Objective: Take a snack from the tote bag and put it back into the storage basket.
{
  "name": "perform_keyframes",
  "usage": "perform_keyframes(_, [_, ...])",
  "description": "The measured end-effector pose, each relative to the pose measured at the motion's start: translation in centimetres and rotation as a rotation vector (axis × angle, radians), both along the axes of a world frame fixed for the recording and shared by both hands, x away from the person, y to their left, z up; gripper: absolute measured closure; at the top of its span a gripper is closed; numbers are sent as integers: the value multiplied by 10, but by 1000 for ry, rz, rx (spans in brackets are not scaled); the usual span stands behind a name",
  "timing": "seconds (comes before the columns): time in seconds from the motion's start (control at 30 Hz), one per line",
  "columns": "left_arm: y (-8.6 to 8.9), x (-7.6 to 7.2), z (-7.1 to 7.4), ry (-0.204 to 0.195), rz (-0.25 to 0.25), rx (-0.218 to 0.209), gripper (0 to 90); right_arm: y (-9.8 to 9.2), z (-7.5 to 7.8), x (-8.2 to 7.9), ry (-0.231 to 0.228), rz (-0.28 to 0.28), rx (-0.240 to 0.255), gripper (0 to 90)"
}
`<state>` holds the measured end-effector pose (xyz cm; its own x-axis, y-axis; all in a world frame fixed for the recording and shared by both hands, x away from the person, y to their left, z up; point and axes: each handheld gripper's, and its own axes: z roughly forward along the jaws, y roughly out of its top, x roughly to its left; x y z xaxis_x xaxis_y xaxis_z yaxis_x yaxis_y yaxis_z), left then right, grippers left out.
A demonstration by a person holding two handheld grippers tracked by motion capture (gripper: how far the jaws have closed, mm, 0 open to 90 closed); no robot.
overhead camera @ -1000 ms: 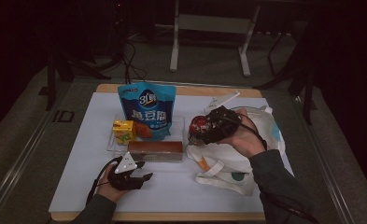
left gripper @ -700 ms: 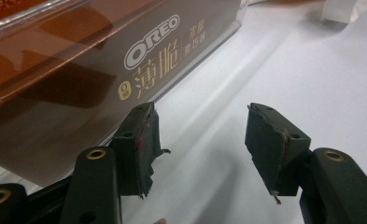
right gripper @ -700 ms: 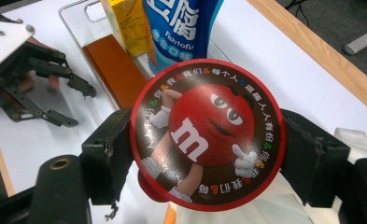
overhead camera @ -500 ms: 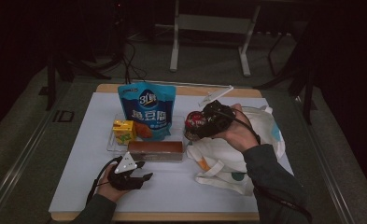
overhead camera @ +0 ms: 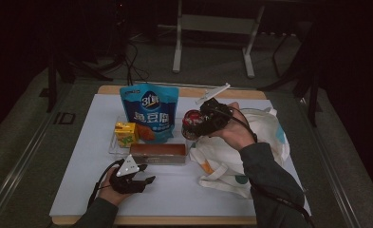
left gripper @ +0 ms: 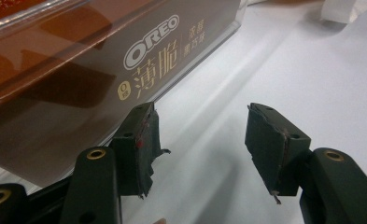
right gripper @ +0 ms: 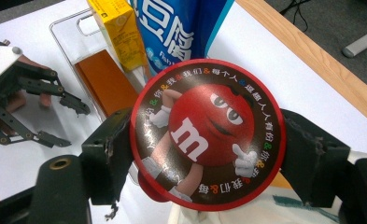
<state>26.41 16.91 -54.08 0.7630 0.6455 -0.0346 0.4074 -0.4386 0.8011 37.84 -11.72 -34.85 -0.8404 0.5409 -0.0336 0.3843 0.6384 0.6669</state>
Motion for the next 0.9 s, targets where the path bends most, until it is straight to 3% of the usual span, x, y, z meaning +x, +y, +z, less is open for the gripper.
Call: perform_keyframes(0.9, [0, 0, 0, 3, -2, 1, 437, 17, -14, 15, 9, -11, 2, 257])
